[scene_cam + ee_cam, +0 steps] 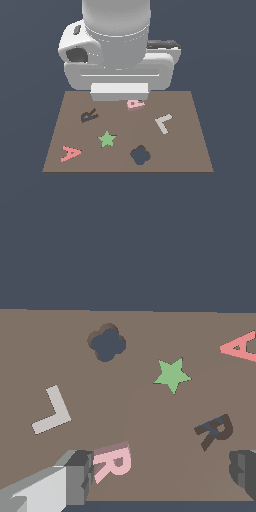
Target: Insert a designated object into the corresponding slot on a board.
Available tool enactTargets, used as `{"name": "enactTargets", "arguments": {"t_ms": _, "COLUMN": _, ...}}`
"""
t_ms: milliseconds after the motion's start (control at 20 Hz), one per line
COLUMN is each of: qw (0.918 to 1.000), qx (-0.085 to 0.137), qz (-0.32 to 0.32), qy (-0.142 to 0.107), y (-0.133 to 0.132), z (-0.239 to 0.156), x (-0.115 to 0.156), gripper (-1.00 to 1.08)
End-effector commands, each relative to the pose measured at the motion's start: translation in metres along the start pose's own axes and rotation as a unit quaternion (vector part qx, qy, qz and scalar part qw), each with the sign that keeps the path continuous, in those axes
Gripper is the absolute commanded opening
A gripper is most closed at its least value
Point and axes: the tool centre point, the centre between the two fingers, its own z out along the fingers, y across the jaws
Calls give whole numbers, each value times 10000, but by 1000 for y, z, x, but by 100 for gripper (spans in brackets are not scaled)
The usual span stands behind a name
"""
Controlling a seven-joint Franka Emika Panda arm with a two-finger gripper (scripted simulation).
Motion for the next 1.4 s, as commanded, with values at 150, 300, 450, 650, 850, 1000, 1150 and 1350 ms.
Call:
{"name": "enactTargets", "arguments": {"t_ms": 150, "qw": 10000, "qx": 0, "qz": 32, "qy": 0, "y": 0, "z": 1, "x": 0, "gripper": 100}}
{"name": "enactTargets", "arguments": {"t_ms": 300, "qw": 9999, "qx": 1, "qz": 130, "qy": 0, "y": 0, "z": 2, "x": -2, "gripper": 100}}
{"name": "enactTargets", "arguments": {"t_ms": 450, "qw": 9996, "qx": 3, "qz": 291, "qy": 1, "y": 1, "z": 5, "x": -4, "gripper": 100}}
{"name": "enactTargets", "arguments": {"t_ms": 650, "qw": 9982, "qx": 5, "qz": 606, "qy": 1, "y": 1, "z": 10, "x": -8, "gripper": 100}}
{"name": "enactTargets", "arguments": {"t_ms": 850, "qw": 9947, "qx": 9, "qz": 1032, "qy": 2, "y": 1, "z": 16, "x": -14, "gripper": 100}}
{"name": "enactTargets", "arguments": {"t_ms": 1000, "qw": 9898, "qx": 12, "qz": 1421, "qy": 3, "y": 1, "z": 23, "x": -19, "gripper": 100}}
{"name": "enactTargets", "arguments": {"t_ms": 1150, "qw": 9824, "qx": 16, "qz": 1868, "qy": 4, "y": 0, "z": 30, "x": -26, "gripper": 100}}
{"name": "enactTargets", "arguments": {"t_ms": 1350, "qw": 9670, "qx": 22, "qz": 2548, "qy": 6, "y": -3, "z": 41, "x": -35, "gripper": 100}}
